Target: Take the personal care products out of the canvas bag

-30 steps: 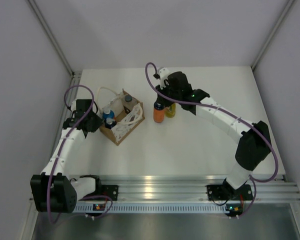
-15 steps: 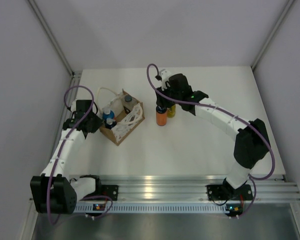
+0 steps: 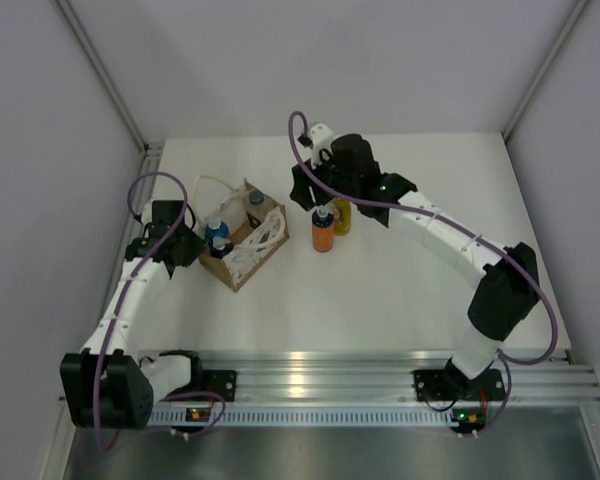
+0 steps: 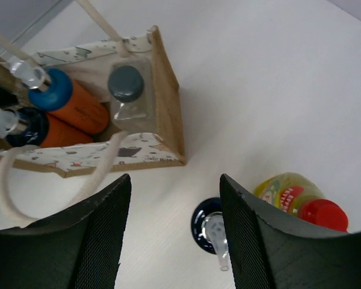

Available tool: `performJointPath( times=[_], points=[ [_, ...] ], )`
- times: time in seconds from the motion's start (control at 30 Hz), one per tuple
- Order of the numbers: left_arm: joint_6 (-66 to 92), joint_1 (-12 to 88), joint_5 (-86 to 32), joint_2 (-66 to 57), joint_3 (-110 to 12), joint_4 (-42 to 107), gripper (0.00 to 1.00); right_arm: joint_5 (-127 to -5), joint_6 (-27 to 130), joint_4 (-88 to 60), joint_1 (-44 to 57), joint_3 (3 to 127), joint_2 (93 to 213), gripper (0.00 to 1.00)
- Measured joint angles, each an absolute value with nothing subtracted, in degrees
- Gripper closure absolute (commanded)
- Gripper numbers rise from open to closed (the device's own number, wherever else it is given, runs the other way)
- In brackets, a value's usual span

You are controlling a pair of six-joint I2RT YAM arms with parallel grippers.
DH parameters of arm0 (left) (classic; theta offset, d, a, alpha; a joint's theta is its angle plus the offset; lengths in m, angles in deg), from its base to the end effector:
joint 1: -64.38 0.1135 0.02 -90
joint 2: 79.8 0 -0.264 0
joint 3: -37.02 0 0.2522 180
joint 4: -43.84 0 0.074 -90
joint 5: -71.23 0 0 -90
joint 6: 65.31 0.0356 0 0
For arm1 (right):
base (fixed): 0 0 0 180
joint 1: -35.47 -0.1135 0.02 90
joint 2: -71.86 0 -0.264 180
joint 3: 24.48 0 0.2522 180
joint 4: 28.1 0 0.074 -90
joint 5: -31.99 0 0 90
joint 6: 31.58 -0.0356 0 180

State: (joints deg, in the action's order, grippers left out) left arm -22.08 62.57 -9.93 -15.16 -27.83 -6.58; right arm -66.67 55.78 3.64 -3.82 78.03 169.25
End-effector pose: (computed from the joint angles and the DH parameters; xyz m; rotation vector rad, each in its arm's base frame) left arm 0.2291 -0.0018 0.2691 -0.9966 2.2297 -0.1914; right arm 0.3083 0.2592 0.3489 -0.7473 1.9465 0.6073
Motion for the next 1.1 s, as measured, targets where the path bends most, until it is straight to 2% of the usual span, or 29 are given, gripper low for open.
performJointPath(
  times=[0.23,0.4,0.7,1.1],
  points=[
    [-22.1,62.6,-10.0,-15.2,-27.8,-6.6,1.0,-67.5,55.6,4.1,-13.0,84.1,169.6,0.46],
    [-22.1,62.6,-10.0,-15.2,-27.8,-6.6,1.0,-69.0,55.6,4.5,-17.4,92.5,174.2,0.46],
    [-21.7,62.6,-10.2,-14.7,-28.1,-6.7,1.0,-72.1,56.3,8.1,-21.7,101.2,184.2,0.47],
    [-21.6,62.6,-10.4,-14.2,-28.6,-7.0,1.0,-73.1,56.5,11.4,-23.0,103.8,191.6,0.49]
  ],
)
